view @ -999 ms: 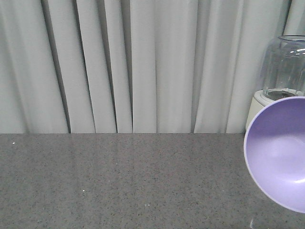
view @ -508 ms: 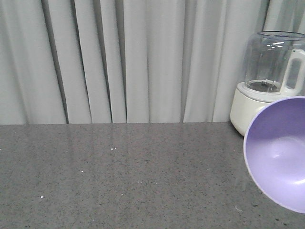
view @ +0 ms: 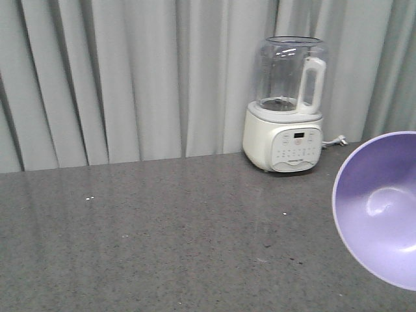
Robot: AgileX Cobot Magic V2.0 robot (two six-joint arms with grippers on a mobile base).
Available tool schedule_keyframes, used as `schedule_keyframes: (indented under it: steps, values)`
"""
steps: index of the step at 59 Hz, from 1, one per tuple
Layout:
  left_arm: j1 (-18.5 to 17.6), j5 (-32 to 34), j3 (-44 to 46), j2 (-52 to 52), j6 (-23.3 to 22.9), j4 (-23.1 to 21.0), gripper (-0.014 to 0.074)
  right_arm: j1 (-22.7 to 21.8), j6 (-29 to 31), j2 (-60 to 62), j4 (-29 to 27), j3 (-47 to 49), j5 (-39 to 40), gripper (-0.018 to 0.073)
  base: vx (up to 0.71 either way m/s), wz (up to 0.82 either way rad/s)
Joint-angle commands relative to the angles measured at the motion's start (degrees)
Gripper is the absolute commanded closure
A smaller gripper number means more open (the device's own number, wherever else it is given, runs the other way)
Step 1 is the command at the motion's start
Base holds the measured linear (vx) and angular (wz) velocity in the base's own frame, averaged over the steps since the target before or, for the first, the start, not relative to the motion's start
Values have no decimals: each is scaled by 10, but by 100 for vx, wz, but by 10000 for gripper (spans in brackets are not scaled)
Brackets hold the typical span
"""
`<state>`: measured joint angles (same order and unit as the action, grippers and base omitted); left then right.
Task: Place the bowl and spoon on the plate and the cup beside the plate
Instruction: 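Drive the base, holding both items, to the light-blue plate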
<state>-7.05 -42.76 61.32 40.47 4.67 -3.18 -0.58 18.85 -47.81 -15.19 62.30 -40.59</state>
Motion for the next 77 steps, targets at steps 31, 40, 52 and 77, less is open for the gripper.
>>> schedule_keyframes:
  steps: [31, 40, 52, 77]
  values:
    - [-4, 45, 12, 2, 0, -6, 602, -1, 4, 5, -5, 16, 49, 568, -9, -60]
    - [-4, 45, 12, 2, 0, -6, 602, -1, 4, 5, -5, 16, 49, 568, -4, -55]
    - [-4, 45, 12, 2, 0, -6, 602, -1, 4, 5, -5, 16, 49, 568, 1, -57]
    - [-4, 45, 12, 2, 0, -6, 602, -1, 4, 5, -5, 16, 49, 568, 11, -60]
